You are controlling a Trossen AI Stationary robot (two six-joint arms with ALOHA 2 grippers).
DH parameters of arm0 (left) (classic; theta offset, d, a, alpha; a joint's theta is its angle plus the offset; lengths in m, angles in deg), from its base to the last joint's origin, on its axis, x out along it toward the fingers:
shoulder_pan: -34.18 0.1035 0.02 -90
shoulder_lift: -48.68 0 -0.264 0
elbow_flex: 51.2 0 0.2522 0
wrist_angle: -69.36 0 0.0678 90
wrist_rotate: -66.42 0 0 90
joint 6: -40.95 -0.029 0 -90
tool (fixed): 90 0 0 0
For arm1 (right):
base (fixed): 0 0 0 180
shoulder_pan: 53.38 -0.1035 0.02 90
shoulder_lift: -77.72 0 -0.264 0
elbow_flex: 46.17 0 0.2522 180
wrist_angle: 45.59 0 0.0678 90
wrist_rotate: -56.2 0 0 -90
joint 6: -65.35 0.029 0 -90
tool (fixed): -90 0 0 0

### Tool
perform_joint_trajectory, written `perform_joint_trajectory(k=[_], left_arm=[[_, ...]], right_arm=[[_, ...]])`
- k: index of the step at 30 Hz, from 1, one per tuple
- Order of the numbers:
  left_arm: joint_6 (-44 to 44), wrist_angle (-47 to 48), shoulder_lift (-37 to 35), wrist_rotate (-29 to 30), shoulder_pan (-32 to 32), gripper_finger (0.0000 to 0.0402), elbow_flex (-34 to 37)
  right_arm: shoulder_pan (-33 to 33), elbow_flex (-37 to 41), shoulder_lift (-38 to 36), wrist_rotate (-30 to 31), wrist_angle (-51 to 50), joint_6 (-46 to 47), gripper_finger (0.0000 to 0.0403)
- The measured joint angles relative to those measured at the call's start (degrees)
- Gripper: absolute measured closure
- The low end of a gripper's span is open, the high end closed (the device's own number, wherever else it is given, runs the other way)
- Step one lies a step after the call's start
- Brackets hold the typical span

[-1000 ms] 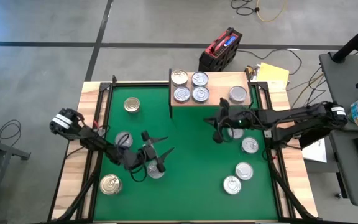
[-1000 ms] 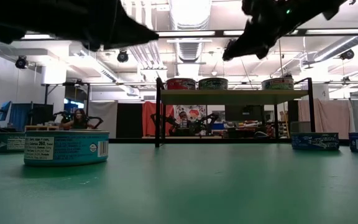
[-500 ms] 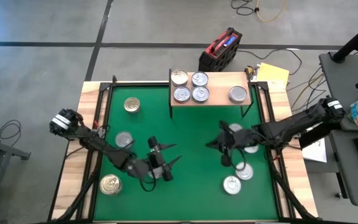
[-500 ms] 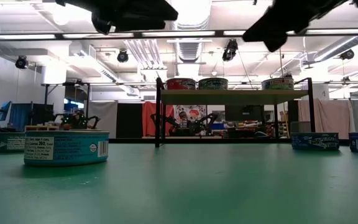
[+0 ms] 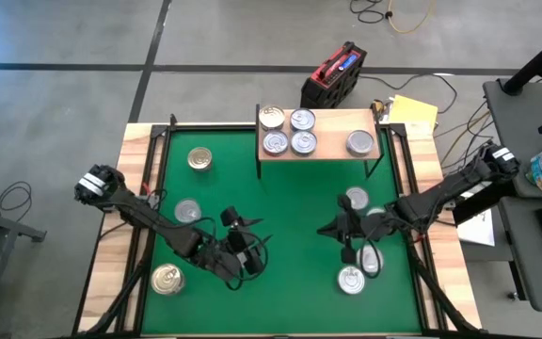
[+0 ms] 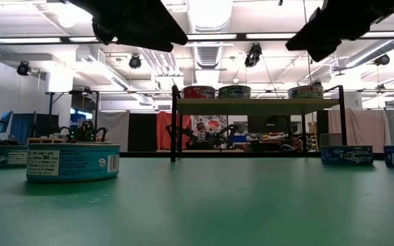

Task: Stack canned seafood by type on shelf
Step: Stack the blue/pink tuna can on top of the other blue/pink tuna can on the shelf

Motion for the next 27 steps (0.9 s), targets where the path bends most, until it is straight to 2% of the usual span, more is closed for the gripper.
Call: perform_joint_trajectory(k=[3,8,11,14,22,27], left_arm=[[1.0,2.4,-0.6,-1.8,0.0,0.0173,0.0],[8.3,12.2,-3.5,-11.6,1.1,0.0174,-0.1],[12.5,19.1,-4.7,-17.1,2.7,0.0181,-0.1],[15.1,23.5,-5.3,-21.6,3.9,0.0193,-0.1],[20.5,25.4,-6.6,-40.7,4.7,0.0216,-0.5],[29.4,38.0,-6.6,-52.6,4.1,0.0223,-6.7]], right_arm=[[0.0,0.0,0.0,3.0,-4.9,4.0,0.0394],[0.2,0.0,0.0,8.6,-20.0,18.3,0.0394],[0.2,0.0,0.0,10.8,-25.1,24.6,0.0394],[0.2,0.2,0.0,11.7,-25.3,25.8,0.0394],[0.2,0.2,0.0,11.7,-22.1,24.3,0.0394],[0.2,0.2,0.0,11.9,-21.5,23.6,0.0394]])
